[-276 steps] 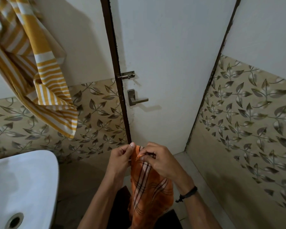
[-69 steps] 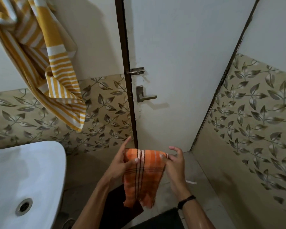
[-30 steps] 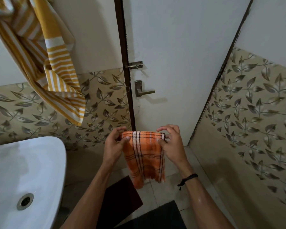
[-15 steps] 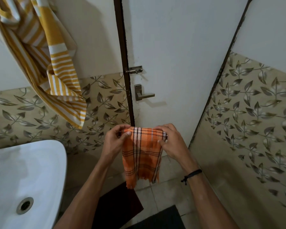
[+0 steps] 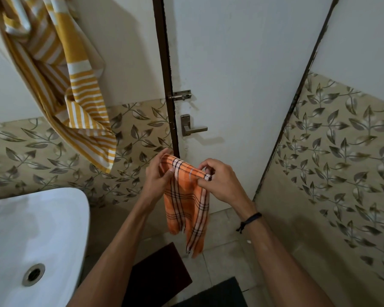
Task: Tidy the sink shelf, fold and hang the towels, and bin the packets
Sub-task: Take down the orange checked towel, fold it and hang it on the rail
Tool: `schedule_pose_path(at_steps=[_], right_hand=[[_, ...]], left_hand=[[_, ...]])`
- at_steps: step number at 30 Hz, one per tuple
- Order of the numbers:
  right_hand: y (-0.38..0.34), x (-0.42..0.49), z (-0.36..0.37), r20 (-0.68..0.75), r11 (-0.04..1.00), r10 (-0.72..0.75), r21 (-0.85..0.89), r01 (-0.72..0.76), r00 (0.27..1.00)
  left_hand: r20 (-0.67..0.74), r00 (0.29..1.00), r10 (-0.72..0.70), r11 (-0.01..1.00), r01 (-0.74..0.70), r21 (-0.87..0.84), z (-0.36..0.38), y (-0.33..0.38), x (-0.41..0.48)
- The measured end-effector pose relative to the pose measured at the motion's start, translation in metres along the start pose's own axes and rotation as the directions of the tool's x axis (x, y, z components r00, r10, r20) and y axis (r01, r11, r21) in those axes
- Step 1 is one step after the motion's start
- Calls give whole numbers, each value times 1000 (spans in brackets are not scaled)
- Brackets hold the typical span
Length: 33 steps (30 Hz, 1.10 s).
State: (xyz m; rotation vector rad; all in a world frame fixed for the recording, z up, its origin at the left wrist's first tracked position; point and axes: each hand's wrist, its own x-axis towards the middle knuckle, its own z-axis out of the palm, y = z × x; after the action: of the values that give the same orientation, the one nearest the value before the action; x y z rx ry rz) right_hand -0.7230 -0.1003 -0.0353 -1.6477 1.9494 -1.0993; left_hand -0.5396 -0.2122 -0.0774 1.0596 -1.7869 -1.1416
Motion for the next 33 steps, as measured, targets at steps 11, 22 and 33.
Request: schedule_pose_path(at_steps=[11,22,33], right_hand=[[-20,2,18,-45,993,-78,-88,74,996],[-37,5,19,-276,991,-113,-95,90,955],[-39,11,0,-250,883,-25,449,139,968]], left_hand=[[-314,936,-156,986,130,-102,0,-18,-26],[281,959,-33,980,86,-177,68,18,-82],[-249,968,-36,905,-74,-420,73,50,-49]])
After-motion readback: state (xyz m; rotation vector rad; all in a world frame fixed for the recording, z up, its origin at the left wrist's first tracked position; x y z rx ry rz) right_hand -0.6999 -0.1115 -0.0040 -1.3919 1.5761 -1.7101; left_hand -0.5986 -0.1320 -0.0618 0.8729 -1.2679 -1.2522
